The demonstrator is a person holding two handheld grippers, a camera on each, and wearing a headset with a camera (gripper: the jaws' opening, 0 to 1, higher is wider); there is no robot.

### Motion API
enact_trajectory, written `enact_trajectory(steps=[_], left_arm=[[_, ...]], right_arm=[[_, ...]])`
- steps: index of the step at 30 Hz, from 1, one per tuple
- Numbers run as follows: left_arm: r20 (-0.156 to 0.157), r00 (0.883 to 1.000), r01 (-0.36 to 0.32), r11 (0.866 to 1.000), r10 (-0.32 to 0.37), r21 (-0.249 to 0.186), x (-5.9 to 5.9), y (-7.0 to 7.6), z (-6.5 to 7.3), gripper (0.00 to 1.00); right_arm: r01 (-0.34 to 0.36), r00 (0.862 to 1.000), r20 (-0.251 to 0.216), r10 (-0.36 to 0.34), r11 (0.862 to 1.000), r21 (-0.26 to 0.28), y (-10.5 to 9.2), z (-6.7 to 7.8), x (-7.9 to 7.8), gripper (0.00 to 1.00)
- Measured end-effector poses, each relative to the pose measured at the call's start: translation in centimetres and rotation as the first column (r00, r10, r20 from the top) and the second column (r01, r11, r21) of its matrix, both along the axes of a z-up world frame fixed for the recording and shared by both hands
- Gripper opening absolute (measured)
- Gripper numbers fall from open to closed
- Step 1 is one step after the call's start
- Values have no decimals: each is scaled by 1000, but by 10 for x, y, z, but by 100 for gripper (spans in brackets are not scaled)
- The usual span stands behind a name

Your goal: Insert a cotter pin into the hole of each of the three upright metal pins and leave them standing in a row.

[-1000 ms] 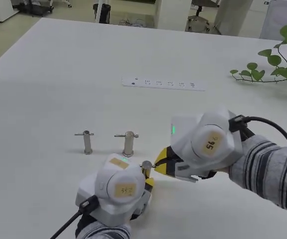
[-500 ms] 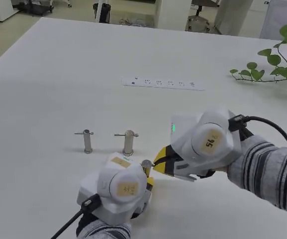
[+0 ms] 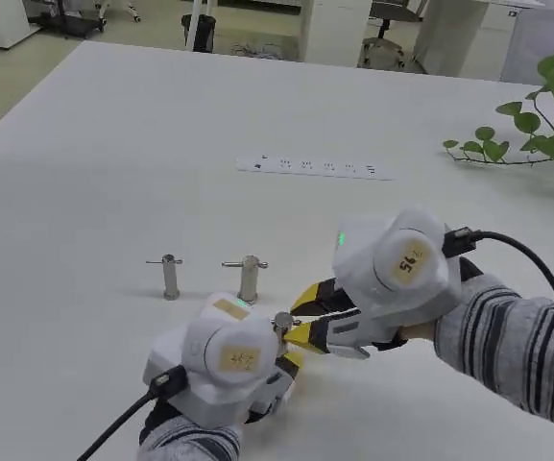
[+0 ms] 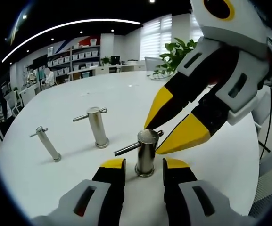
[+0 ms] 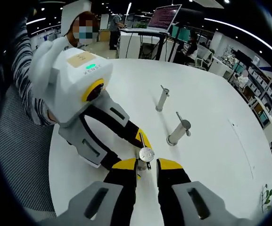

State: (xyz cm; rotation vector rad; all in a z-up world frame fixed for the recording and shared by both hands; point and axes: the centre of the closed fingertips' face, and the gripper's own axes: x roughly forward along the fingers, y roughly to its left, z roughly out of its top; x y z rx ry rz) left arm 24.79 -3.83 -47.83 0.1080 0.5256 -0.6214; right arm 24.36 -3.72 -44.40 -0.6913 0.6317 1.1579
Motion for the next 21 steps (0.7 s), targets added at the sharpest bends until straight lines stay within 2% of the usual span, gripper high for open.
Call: enact_trajectory(steps=[3, 7, 13, 18, 21], left_arm=[[-2, 1000, 14, 1000, -14, -2, -3, 1, 3, 38], [-17, 999, 32, 999, -32, -2, -8, 5, 7, 42], [-36, 999, 38, 999, -39, -22, -13, 11, 13, 46], [-18, 999, 50, 998, -51, -47, -16, 18, 24, 50], [-9, 998, 58, 997, -58, -44, -17, 23, 28, 54]], right_arm=[[14, 999, -31, -13, 999, 32, 5, -1, 0, 11], [33, 997, -66, -30, 999, 40, 8, -8, 0, 11], [52, 994, -101, -45, 996, 68, 11, -10, 0, 9], [59, 989, -138, -48, 996, 73, 9, -10, -3, 8], [72, 987, -147, -60, 995, 75, 6, -10, -1, 8]])
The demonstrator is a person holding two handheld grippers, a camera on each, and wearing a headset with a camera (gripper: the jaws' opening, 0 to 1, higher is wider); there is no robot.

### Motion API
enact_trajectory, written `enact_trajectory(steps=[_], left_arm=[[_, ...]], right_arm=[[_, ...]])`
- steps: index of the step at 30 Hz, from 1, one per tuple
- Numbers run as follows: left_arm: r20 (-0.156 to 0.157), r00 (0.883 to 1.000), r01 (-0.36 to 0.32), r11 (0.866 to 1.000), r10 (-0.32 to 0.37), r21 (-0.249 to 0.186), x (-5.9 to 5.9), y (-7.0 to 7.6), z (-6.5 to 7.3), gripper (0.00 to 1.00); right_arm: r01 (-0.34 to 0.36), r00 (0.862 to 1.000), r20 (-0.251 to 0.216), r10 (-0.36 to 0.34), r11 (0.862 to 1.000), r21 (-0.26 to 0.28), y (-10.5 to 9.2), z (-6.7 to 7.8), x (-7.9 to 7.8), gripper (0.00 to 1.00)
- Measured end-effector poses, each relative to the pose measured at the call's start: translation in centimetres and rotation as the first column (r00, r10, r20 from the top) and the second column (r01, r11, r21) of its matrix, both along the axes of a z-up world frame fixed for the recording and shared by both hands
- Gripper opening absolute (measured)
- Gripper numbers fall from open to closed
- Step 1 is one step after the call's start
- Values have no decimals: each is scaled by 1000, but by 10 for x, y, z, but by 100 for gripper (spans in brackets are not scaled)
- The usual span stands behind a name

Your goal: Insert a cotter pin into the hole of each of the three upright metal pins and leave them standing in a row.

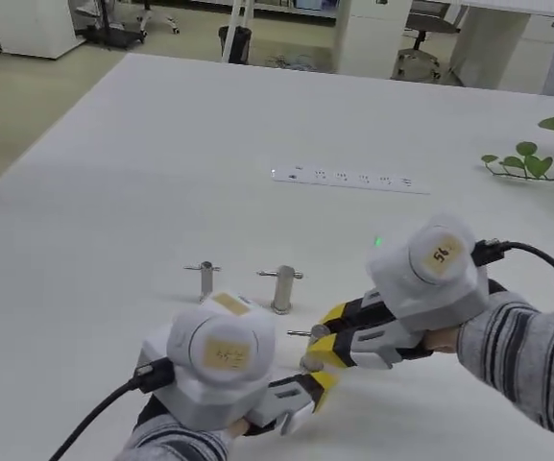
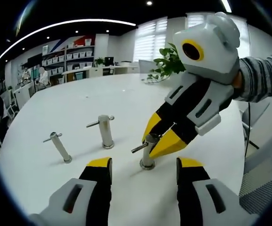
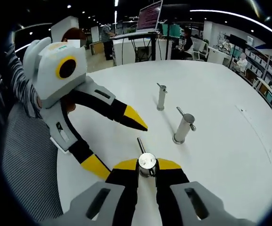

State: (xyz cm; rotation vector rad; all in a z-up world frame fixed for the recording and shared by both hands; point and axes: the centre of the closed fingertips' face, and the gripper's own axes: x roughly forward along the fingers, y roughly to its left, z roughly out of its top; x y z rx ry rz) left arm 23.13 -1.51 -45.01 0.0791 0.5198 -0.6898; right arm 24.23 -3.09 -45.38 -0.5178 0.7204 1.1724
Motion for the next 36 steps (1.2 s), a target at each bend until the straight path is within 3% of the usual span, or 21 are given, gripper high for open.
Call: enact_trajectory(steps=[6, 10, 12, 15, 18, 25, 36], left_arm=[[29, 999, -13, 1000, 14, -27, -3, 13, 15, 62], [36, 999, -8, 1000, 9, -24, -5, 20, 20, 68], [57, 998, -10, 1000, 11, -20, -5, 25, 22, 71], [49, 999, -16, 1000, 17, -19, -5, 32, 21, 74], [42, 998, -33, 998, 35, -54, -4, 40, 25, 79], [45, 996, -76, 996, 78, -52, 2, 62, 30, 85], [68, 994, -79, 997, 81, -23, 4, 80, 34, 92]], right_arm=[[22, 1000, -9, -22, 1000, 5, -10, 6, 10, 8], [27, 1000, 3, -27, 1000, -10, -17, 10, 20, 8], [23, 1000, 9, -23, 1000, -16, -20, 11, 25, 8], [28, 1000, 7, -28, 999, -27, -25, 13, 33, 8], [24, 1000, 11, -23, 999, -38, -30, 14, 41, 8], [18, 1000, 2, -18, 998, -58, -34, 11, 52, 8], [1, 1000, 6, 0, 995, -97, -37, 5, 65, 8]])
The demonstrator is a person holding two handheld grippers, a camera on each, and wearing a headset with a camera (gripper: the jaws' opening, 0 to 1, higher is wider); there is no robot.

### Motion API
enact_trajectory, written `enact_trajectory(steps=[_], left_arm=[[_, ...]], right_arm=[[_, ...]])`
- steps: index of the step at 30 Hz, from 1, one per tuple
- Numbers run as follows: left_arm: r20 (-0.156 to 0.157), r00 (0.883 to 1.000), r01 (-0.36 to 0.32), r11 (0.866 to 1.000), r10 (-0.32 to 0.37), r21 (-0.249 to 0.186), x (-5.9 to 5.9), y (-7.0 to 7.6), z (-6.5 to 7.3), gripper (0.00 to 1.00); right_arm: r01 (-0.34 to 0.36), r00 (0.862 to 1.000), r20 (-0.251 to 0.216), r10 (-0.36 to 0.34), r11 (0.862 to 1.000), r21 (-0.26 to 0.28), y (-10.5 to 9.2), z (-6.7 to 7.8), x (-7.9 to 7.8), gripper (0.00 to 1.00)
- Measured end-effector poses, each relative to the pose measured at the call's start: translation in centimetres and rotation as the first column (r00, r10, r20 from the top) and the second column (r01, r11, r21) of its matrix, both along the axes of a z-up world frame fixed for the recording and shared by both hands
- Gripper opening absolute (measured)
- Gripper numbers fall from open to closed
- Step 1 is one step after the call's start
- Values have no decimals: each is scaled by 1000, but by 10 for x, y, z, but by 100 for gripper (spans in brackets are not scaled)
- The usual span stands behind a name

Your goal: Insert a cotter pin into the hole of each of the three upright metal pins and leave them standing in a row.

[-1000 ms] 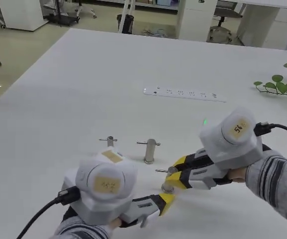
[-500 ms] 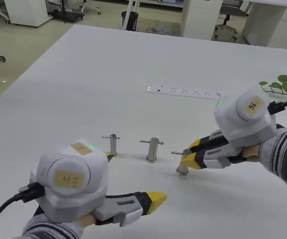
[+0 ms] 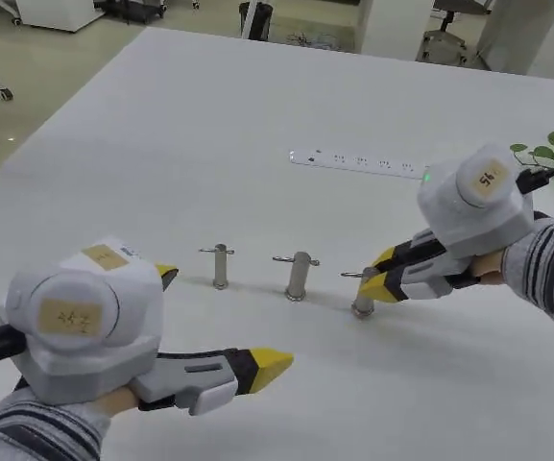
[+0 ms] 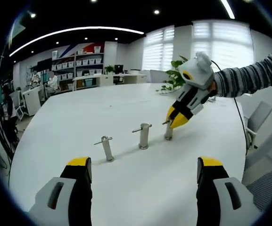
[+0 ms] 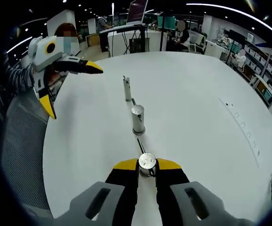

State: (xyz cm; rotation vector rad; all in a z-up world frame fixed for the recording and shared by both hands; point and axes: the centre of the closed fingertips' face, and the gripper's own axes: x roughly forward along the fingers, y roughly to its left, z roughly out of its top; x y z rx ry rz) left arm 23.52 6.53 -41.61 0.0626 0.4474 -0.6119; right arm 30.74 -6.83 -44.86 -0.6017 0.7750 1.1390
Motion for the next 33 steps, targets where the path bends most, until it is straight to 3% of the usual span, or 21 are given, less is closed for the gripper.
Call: enact_trajectory(steps=[14, 22, 30, 33], left_arm=[[3, 999, -39, 999, 39, -16, 8, 9, 0, 93], [-24, 998, -66, 998, 65, -22, 11, 12, -7, 92], [-21, 997, -72, 997, 72, -10, 11, 15, -8, 92], [-21, 997, -70, 998, 70, -2, 10, 16, -10, 92]], right_arm=[[11, 1000, -16, -11, 1000, -6, -6, -2, 12, 8], [18, 999, -33, -18, 1000, 1, -12, -3, 13, 9], [14, 1000, -18, -14, 1000, 14, -11, -2, 12, 10], [47, 999, 0, -47, 998, 43, -10, 4, 15, 17]])
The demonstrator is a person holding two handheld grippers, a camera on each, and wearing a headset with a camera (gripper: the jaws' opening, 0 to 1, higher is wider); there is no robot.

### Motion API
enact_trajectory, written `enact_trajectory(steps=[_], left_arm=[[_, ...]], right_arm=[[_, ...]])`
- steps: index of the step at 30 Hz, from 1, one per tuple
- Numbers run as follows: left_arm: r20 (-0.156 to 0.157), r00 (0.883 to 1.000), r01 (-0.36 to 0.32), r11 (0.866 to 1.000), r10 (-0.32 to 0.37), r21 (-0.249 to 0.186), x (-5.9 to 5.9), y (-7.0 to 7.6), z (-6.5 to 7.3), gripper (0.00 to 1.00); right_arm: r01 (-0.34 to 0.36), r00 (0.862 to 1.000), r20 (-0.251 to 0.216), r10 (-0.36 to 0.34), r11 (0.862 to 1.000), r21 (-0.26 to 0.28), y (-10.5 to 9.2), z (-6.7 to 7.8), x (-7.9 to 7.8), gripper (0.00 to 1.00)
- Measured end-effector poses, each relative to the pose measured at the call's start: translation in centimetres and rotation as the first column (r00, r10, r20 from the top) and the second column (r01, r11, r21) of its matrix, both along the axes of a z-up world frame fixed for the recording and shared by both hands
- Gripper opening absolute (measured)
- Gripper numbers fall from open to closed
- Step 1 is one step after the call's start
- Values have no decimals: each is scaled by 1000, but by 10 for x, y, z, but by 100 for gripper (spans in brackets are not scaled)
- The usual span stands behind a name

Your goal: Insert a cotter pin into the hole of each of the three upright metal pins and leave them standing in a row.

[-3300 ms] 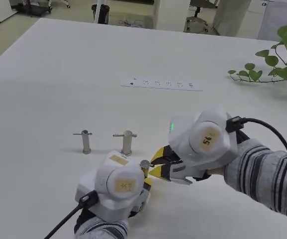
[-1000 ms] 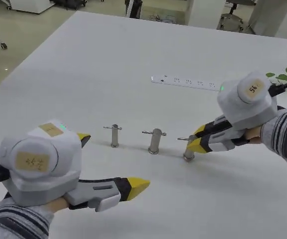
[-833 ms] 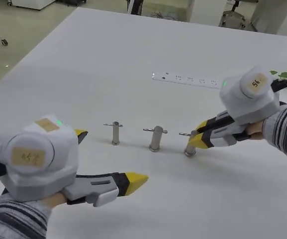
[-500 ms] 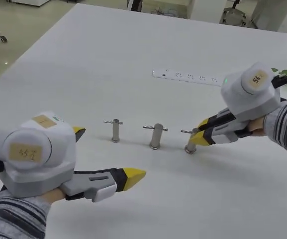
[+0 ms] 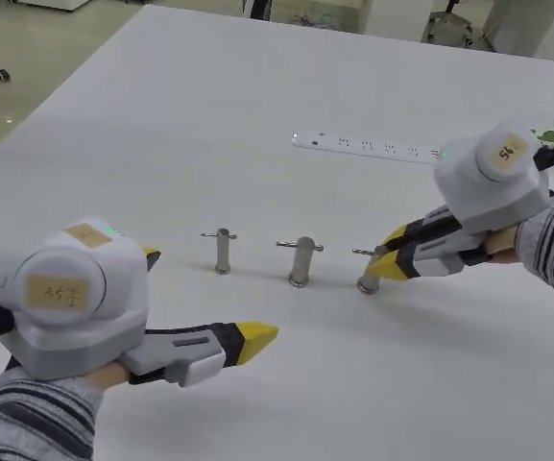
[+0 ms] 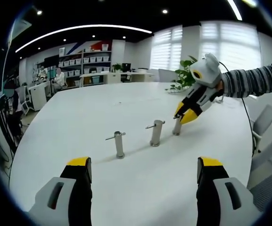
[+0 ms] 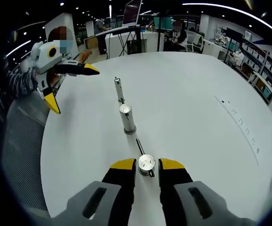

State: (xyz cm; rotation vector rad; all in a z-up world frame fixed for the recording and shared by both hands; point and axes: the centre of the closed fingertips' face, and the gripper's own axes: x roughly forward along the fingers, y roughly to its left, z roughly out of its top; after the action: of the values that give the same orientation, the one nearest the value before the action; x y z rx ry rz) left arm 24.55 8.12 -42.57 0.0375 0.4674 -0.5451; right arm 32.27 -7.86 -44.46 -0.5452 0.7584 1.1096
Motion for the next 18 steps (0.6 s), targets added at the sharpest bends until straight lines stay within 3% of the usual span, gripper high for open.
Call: enact_trajectory(steps=[3, 6, 7, 10, 14, 18], left_arm=[[2, 1000, -2, 1000, 2, 2, 0, 1, 0, 92], [2, 1000, -5, 1000, 5, 4, 0, 3, 0, 92], [0, 1000, -5, 1000, 5, 9, 0, 4, 0, 92], [-1, 1000, -7, 1000, 7, 20, -1, 6, -2, 93], [-11, 1000, -17, 1000, 17, -10, -1, 6, 1, 96], [5, 1000, -21, 1000, 21, -2, 2, 5, 9, 99]], right_arm=[[35, 999, 30, -35, 999, -3, -4, 4, -1, 27], [118, 993, 18, -119, 990, 74, -4, 10, -8, 39], [145, 989, 7, -147, 982, 118, -3, 12, -12, 42], [200, 979, -3, -203, 964, 172, -5, 15, -21, 51], [266, 961, 12, -277, 933, 243, -11, 22, -34, 60], [347, 929, 10, -369, 883, 316, -16, 28, -43, 69]])
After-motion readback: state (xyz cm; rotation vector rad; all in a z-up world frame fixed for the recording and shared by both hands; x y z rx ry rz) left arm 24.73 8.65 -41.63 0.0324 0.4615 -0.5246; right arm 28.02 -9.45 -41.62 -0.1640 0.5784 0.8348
